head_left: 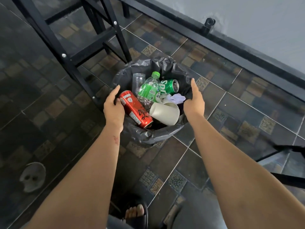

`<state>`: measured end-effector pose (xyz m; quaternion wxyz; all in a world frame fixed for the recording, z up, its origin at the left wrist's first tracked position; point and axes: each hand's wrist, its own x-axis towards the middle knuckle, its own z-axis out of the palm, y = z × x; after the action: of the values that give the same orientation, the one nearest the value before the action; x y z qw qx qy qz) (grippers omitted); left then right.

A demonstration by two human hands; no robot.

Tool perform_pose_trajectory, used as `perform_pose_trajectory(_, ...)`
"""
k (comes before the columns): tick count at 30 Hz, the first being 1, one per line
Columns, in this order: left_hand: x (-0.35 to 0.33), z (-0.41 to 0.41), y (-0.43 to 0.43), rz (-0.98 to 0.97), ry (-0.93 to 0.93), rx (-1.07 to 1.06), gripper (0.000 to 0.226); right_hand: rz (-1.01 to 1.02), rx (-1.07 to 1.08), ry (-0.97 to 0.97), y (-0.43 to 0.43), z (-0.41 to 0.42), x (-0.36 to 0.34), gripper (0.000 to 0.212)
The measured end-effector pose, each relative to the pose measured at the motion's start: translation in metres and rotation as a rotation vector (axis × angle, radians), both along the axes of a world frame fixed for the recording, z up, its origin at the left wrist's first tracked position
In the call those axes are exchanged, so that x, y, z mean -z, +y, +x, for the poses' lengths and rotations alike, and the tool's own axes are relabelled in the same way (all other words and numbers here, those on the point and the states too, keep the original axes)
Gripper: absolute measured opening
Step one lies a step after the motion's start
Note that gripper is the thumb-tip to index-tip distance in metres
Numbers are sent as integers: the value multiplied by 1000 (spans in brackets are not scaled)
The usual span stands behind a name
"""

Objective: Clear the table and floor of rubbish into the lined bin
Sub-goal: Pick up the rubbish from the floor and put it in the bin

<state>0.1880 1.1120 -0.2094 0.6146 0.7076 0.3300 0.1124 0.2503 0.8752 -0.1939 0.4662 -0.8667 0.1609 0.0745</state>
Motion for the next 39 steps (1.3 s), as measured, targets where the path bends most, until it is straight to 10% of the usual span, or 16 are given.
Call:
perform_pose_trajectory(26, -409, -157, -130, -30, 130, 267, 38, 201, 521, 184, -133, -239, -422, 79)
perform_pose_trajectory(39, -503, -273, -205, 47, 152, 568, 31, 270, 835, 106, -191, -424, -500, 78)
